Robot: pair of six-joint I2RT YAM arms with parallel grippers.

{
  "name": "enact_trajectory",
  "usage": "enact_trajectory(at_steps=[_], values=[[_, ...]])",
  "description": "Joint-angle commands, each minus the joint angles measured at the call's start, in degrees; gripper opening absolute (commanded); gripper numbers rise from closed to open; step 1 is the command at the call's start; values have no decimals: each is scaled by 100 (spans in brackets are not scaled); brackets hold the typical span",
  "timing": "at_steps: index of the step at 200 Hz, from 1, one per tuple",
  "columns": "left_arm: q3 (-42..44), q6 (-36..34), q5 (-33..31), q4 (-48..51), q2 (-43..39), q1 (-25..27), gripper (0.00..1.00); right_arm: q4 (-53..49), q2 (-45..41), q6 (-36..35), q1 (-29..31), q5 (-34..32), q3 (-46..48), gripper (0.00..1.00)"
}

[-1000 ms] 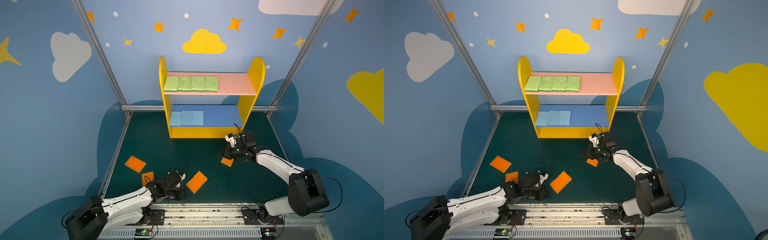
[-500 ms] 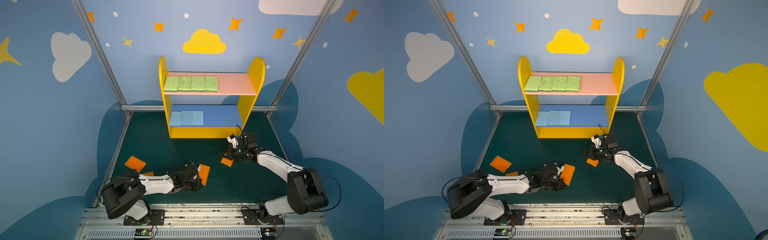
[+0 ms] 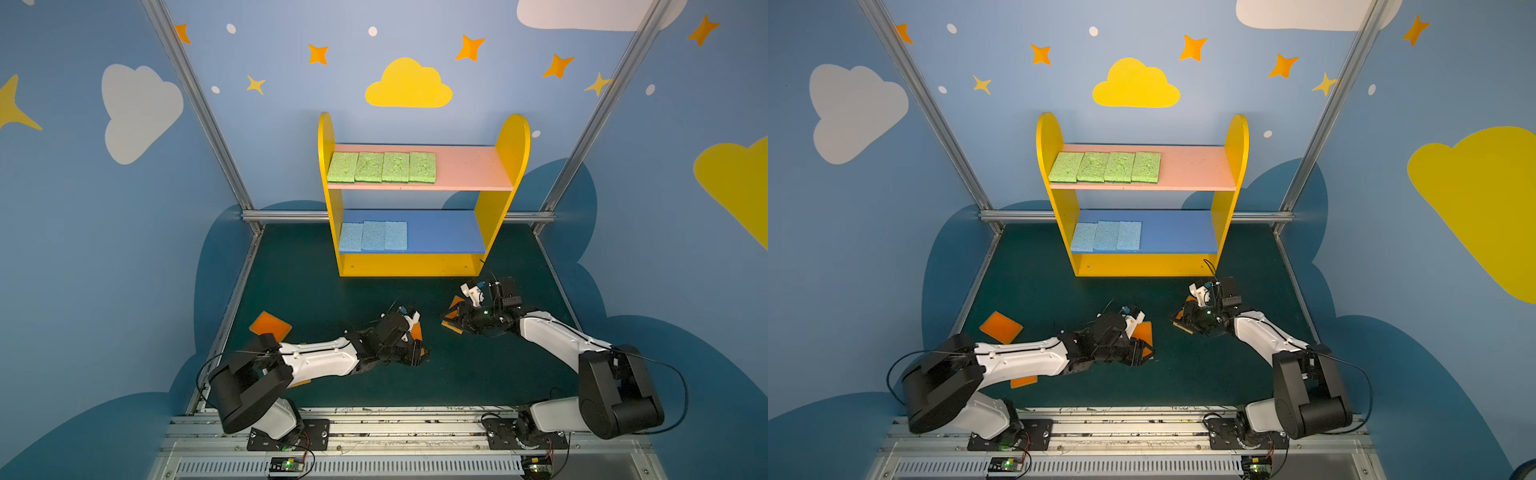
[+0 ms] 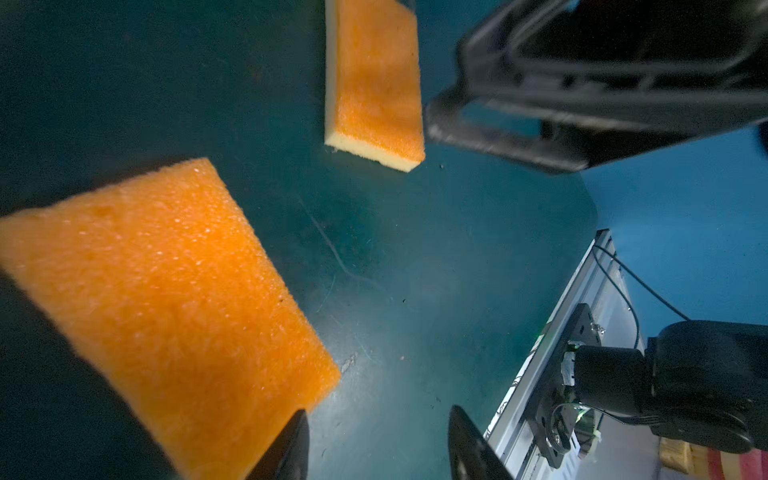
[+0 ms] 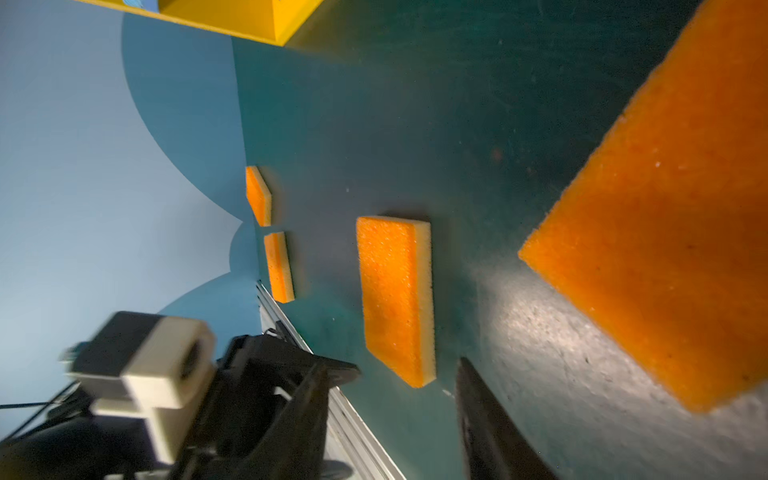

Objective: Place and organize the cleaning sponges onto the shelf
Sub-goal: 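Lower both grippers onto an orange sponge between them and grasp it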

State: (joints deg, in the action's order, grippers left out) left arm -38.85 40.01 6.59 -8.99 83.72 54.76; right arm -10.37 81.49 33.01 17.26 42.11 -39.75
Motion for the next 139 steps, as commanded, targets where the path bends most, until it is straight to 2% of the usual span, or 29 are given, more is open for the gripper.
enact_trajectory(at_steps=[1, 21, 53, 84, 139], values=[[270, 56, -554, 536, -419, -35, 59, 195, 239, -15, 337, -206, 40, 52], [466, 94, -853, 804, -655, -92, 58, 383, 534, 82, 628, -273, -20, 53], [696, 92, -823, 686, -720, -287, 54, 881, 1146, 413, 854, -10, -85, 54], [840, 150, -507, 216, -403, -577, 51, 934, 1431, 443, 1045, -45, -186, 42], [657, 142, -196, -313, 237, -738, 47, 999, 1765, 519, 1179, -64, -277, 41]])
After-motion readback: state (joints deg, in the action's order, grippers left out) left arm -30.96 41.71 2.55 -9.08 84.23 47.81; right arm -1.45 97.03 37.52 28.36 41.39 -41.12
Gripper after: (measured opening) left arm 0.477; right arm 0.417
